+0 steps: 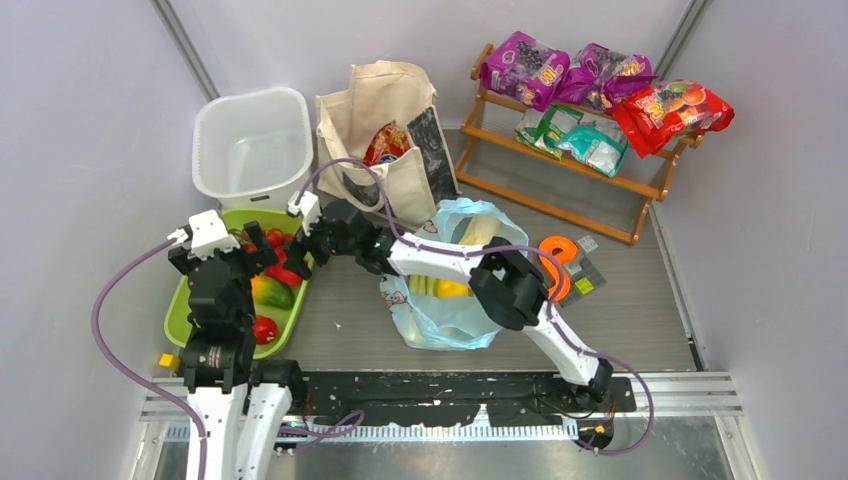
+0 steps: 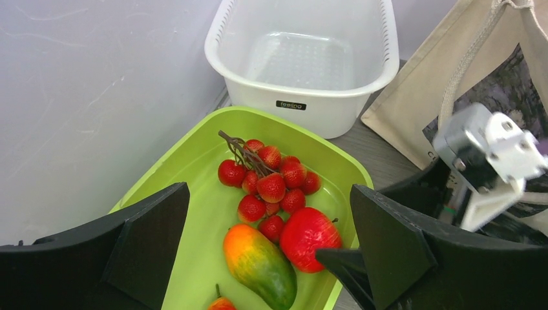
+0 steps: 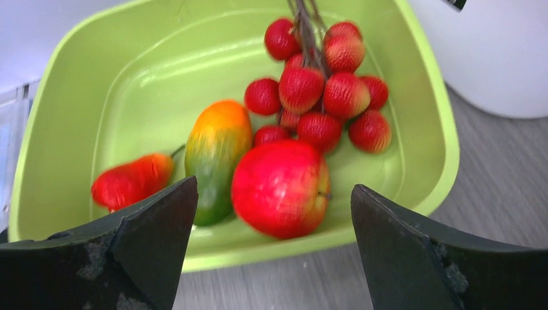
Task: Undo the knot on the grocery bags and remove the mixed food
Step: Place the fake fruit in the bin.
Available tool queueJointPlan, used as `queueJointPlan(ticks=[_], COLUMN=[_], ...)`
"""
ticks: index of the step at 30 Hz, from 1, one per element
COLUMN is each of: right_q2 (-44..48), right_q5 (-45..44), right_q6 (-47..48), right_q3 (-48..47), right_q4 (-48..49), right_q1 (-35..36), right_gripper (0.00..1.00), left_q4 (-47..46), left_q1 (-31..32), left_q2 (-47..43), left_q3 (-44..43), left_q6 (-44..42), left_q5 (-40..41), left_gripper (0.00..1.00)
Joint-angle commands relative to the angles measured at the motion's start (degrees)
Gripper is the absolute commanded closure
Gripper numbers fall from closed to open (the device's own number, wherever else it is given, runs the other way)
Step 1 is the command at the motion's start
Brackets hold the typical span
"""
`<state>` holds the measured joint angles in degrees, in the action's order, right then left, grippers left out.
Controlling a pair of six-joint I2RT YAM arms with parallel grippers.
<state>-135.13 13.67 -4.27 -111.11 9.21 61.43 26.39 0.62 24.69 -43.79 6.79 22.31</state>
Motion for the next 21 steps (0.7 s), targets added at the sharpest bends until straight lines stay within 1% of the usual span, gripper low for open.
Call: queueJointPlan(ticks=[1,5,8,9,10,12,13,14,16,18,19,20,21], right_q2=[12.2,21.6,27.2,30.3,31.9,37.0,40.7,42.3,47.7,53.0,56.9,59.0,63.3], right_q5=[1.3,1.5,1.4,1.6,1.9,1.7,0.7,0.0,-3.2,-9.9,-11.5,-15.7,-17.5], right_q6=[2.0,2.1,1.1,0.3,-1.3,-3.5,-4.7,-5.2,-6.4,-7.6,-8.3,-8.7,-9.2], right_q3=[8.4,18.2,23.3,26.0,27.6,33.6,35.2,37.9,41.7,44.9,46.0,48.6,49.8], right_q4=[6.3,10.2,10.4,10.7,10.9,11.3,10.6,9.9,6.5,1.3,-2.0,-5.0,-6.3], right_q1=[1.2,2.1,2.8,2.8,2.9,3.1,3.2,3.2,3.3,3.3,3.3,3.3,3.3], right_gripper=[0.04,0.04,0.03,0.02,0.01,0.0,0.0,0.03,0.05,0.06,0.06,0.06,0.06], left_q4=[-2.8,-3.0,-3.2,-3.2,-3.2,-2.6,-2.4,-2.7,-4.0,-5.1,-5.3,-5.3,-5.3], left_q1=[-0.4,-0.4,-0.4,-0.4,-0.4,-0.2,0.1,0.7,2.0,3.9,5.3,6.9,9.1], left_q2=[0.2,0.3,0.6,0.9,1.5,3.2,3.9,4.3,5.0,6.5,7.6,8.5,9.3], left_q3=[-0.1,-0.2,-0.2,-0.1,-0.2,-0.8,-1.1,-1.2,-1.0,-1.0,-1.3,-1.6,-1.9], left_q6=[-0.7,-0.3,0.0,0.1,0.0,-0.2,-0.3,-0.5,-0.6,-1.2,-1.6,-2.1,-2.8], left_q5=[0.6,0.4,-2.1,-3.4,-5.5,-10.4,-12.8,-15.2,-20.8,-27.8,-30.9,-33.4,-35.1], left_gripper=[0.01,0.01,0.0,0.0,0.0,0.0,0.0,0.0,0.01,0.0,0.01,0.01,0.02])
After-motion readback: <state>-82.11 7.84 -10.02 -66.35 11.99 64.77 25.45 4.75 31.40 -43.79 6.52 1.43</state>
